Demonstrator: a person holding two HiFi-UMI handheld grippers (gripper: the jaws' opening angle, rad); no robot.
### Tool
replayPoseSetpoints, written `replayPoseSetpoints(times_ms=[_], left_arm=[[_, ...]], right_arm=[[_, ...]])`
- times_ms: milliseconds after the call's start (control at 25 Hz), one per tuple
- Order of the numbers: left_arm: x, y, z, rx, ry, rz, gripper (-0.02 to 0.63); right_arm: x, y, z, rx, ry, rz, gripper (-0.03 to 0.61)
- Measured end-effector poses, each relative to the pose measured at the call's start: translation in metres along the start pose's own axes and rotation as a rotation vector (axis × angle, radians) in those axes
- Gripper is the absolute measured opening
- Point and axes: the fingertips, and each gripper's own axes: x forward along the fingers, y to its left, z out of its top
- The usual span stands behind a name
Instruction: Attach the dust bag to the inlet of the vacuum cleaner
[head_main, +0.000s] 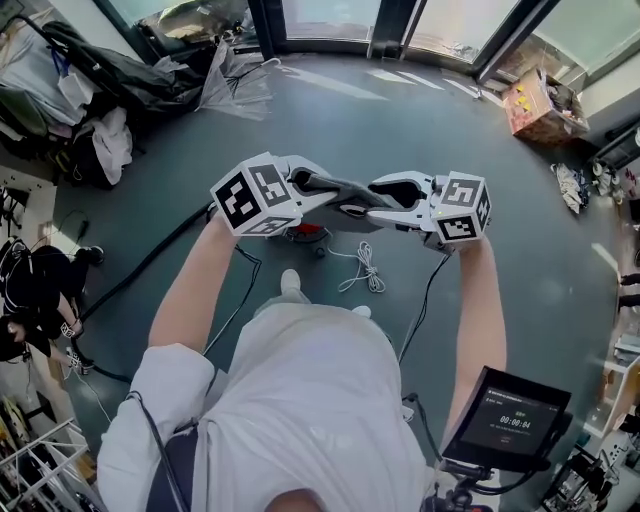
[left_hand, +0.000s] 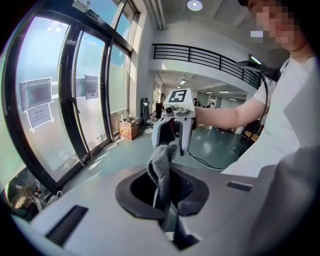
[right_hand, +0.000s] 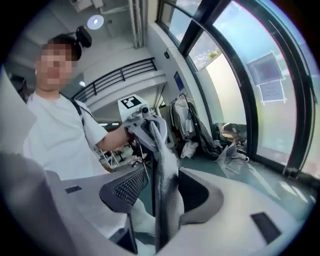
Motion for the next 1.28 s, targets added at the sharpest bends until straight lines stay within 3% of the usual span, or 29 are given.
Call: replayPoseSetpoints(times_ms=[80, 160, 200, 400, 560, 760, 1000, 1120, 1280], left_arm=[[0.002, -0.003, -0.001, 0.007, 0.0, -0.016, 0.017], [0.005, -0.003, -0.004, 0.015, 0.008, -0.025, 0.015], [0.006, -0.002, -0.006, 0.018, 0.013, -0.029, 0.015], [0.012, 0.006, -0.011, 0.047, 0.04, -0.049, 0.017], [0.016, 0.012, -0.016, 0.036, -0.038, -0.072, 0.019], [0.03, 0.035, -0.042, -0.058, -0.123, -0.02, 0.02], [0.044, 0.079, -0.099, -0.19, -0.166, 0.13, 0.02], [0.066, 0.1, -0.14, -0.146, -0.118, 0.22, 0.02], [0.132, 0.115, -0.203, -0.142, -0.086, 0.218, 0.02]], right_arm=[[0.008, -0.007, -0.011, -0.03, 0.059, -0.045, 0.201], [0.012, -0.01, -0.019, 0.004, 0.086, -0.043, 0.182], [0.013, -0.01, -0.021, 0.053, 0.084, -0.025, 0.042], [0.018, -0.009, -0.025, 0.328, -0.013, 0.083, 0.031], [0.005, -0.019, -0.042, 0.441, -0.11, 0.037, 0.031], [-0.023, -0.053, -0.094, 0.62, -0.217, -0.146, 0.031], [-0.083, -0.116, -0.188, 0.924, -0.57, -0.478, 0.031], [-0.095, -0.146, -0.264, 1.029, -0.617, -0.687, 0.031], [-0.075, -0.19, -0.347, 1.041, -0.616, -0.813, 0.031]])
